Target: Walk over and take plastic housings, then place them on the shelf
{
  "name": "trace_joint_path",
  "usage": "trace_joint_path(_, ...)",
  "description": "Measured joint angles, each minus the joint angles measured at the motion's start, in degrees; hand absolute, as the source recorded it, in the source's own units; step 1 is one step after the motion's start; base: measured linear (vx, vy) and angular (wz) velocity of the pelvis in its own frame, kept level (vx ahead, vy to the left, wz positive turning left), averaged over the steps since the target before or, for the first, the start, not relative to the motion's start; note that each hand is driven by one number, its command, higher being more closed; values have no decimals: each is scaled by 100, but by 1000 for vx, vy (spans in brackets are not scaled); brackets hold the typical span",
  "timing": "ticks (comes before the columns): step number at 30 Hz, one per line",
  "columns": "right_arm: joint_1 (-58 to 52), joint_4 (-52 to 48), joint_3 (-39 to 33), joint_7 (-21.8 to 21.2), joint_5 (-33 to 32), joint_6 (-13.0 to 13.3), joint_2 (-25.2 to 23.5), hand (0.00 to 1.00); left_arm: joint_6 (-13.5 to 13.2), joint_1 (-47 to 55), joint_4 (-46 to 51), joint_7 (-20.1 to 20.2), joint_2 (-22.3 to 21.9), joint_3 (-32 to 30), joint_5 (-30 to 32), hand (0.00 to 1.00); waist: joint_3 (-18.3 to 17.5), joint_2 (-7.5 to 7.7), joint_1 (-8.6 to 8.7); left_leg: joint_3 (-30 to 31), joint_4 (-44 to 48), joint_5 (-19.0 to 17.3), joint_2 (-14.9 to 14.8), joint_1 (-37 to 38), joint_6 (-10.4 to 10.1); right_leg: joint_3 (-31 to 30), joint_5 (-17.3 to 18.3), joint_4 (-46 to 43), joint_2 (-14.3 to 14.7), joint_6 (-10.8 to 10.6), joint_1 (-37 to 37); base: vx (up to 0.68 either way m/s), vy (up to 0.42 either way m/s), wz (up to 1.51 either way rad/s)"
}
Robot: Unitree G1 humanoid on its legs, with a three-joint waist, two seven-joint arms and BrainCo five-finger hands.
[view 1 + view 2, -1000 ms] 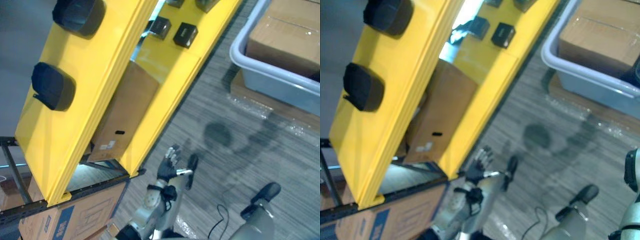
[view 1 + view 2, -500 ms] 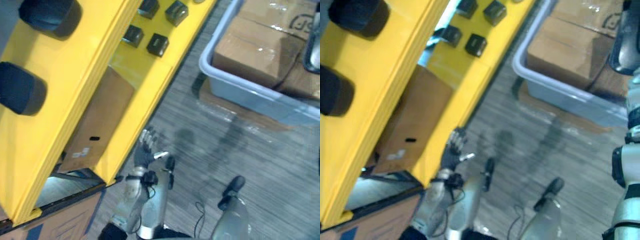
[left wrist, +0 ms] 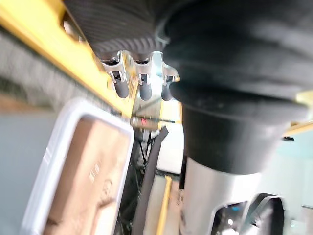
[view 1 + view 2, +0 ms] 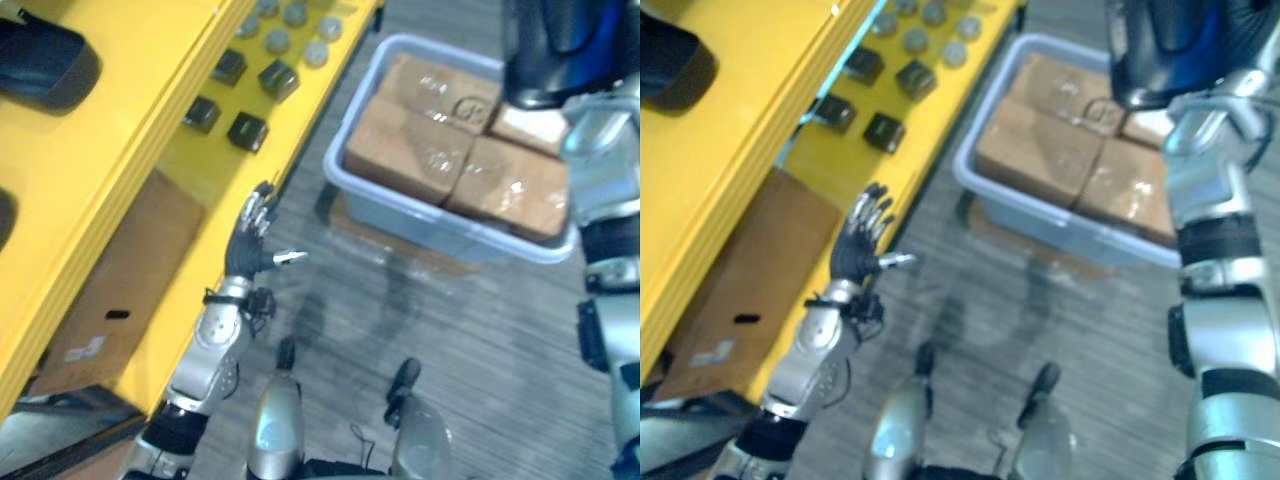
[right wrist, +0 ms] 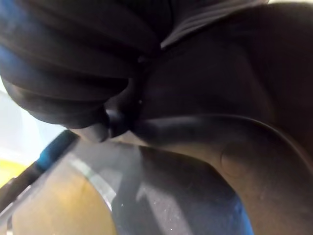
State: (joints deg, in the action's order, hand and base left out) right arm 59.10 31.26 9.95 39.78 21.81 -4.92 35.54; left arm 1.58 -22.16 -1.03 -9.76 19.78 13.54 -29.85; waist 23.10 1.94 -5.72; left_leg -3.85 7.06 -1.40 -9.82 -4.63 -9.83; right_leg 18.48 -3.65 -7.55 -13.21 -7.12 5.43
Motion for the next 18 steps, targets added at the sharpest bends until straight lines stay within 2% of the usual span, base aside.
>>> trace_joint_path(3, -350, -328, 1, -116, 249, 300, -196, 100, 222, -329, -485, -4, -10, -36, -218, 0, -337, 38, 46, -292, -101, 2, -61, 289, -6, -149, -31, 140, 72, 3, -169, 31, -1, -25)
trace_joint_path(4, -454, -456, 1, -122, 377, 434, -203, 100, 245, -380, -542, 1, -30, -97, -416, 0, -492, 19, 103, -314, -130, 3, -80, 311, -9, -150, -40, 171, 95, 10, -185, 32, -13, -17)
trace_joint_path(6, -529, -591, 1, -134, 509, 577, -264, 100, 265, -523, -714, 8, -44, -216, -685, 0, -543, 7, 194, -356, -234, 24, -121, 539, -45, -161, -63, 254, 153, 17, -376, 14, -22, -11)
trace_joint_path(8, -684, -718, 3, -156, 680, 739, -349, 100, 322, -633, -931, 29, -68, -227, -1097, 0, -799, 32, 208, -474, -307, 36, -175, 576, -66, -228, -124, 367, 231, 41, -363, -12, -26, -21)
trace_joint_path(10, -781, -895, 31, -237, 900, 915, -421, 100, 387, -749, -1038, 98, -134, -226, -1382, 0, -905, 31, 266, -516, -345, 51, -179, 606, -81, -266, -205, 476, 253, 45, -396, -17, -14, -12)
trace_joint_path(14, -1071, -967, 187, -407, 1113, 1066, -636, 100, 455, -844, -1192, 153, -361, -210, -2186, 0, -1022, 79, 297, -544, -447, 99, -153, 669, -60, -261, -366, 747, 271, 38, -563, -70, -5, -2)
trace_joint_path(17, -1145, -957, 340, -494, 1173, 1091, -671, 100, 473, -869, -1216, 163, -424, -214, -2686, 0, -1042, 87, 288, -545, -515, 167, -135, 674, -54, -254, -446, 835, 274, 40, -581, -11, 0, 0)
trace_joint_path(18, -1153, -920, 417, -518, 1240, 1090, -724, 100, 501, -883, -1287, 190, -468, -211, -3034, 0, -1042, 87, 287, -543, -533, 188, -131, 719, -52, -246, -457, 850, 273, 41, -614, 0, 0, 0)
